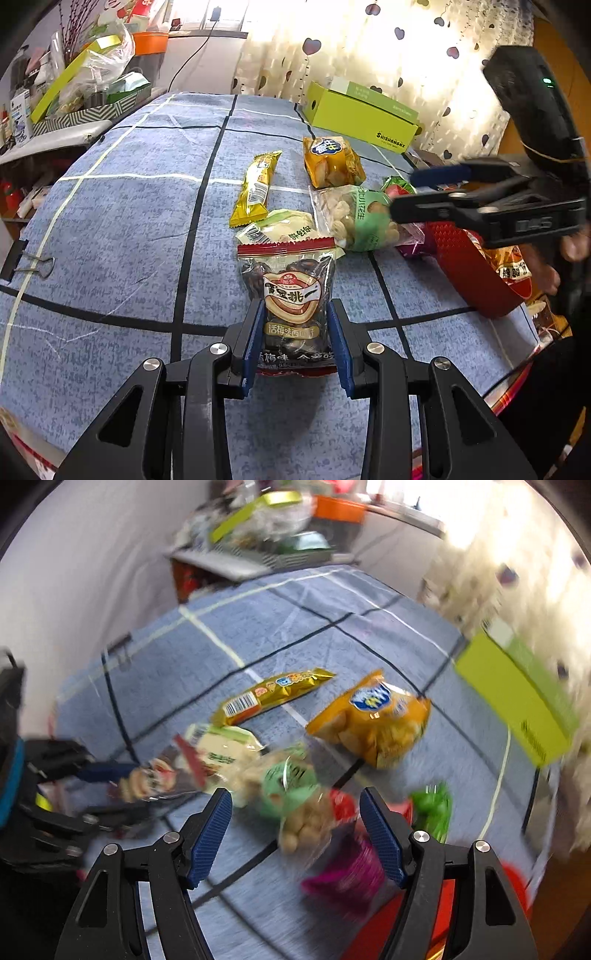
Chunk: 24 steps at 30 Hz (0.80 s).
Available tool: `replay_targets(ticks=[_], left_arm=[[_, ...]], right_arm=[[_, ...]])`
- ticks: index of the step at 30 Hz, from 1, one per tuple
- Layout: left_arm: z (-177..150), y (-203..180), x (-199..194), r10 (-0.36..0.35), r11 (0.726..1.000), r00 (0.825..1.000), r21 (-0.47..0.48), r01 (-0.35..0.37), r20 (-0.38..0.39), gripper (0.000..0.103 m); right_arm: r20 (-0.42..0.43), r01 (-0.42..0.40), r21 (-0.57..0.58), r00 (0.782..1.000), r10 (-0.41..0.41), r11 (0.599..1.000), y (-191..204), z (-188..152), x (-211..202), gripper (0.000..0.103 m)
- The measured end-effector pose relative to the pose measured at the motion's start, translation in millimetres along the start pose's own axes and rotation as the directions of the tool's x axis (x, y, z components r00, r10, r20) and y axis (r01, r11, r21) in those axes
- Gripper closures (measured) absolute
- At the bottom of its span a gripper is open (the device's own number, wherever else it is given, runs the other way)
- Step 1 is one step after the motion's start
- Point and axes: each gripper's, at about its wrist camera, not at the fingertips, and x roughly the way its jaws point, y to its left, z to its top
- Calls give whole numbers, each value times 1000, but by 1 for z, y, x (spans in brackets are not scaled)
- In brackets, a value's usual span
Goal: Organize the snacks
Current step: 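Grasp the clear green-labelled peanut bag with the right tool while the left holds the packet, then release the peanut bag into the bowl with the right tool while the left carries the packet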
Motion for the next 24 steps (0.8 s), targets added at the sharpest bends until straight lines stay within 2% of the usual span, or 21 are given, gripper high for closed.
replay_targets(ticks=[4, 7, 9, 11, 12, 13, 15, 19, 24], left_arm=[[-1, 2, -1, -4, 1000, 1000, -4, 4, -3, 67], [0, 3, -1, -8, 1000, 1000, -7, 8, -4, 67], [0, 3, 0, -8, 1000, 1000, -7, 8, -4, 67], [0, 3, 0, -9, 1000, 1000, -7, 9, -4, 66], [0, 3, 0, -10, 1000, 1000, -8, 10, -5, 66], [0, 3, 1, -10, 1000, 1000, -8, 10, -6, 66], [0, 2, 2, -14, 1000, 1000, -10, 14, -6, 65], [0, 2, 4, -14, 1000, 1000, -6, 14, -7, 65], [-1, 0, 12, -7, 1000, 1000, 17, 7, -12, 58]], right_arm=[[-102, -20, -155, 995, 5, 988, 6, 6, 28, 31], [-155, 8, -280, 987, -53, 960, 12, 3, 40, 31], [-180, 14, -312, 981, -73, 950, 11, 2, 45, 31], [-199, 12, -299, 977, -74, 954, 10, 3, 50, 32], [-206, 14, -274, 976, -73, 962, 8, 3, 53, 36], [-207, 18, -253, 976, -72, 967, 8, 4, 55, 46], [-199, 11, -204, 979, -52, 979, 6, 4, 56, 53], [-171, 34, -92, 984, -50, 995, 5, 1, 51, 57], [-133, 65, -8, 989, -66, 998, 11, -11, 32, 58]])
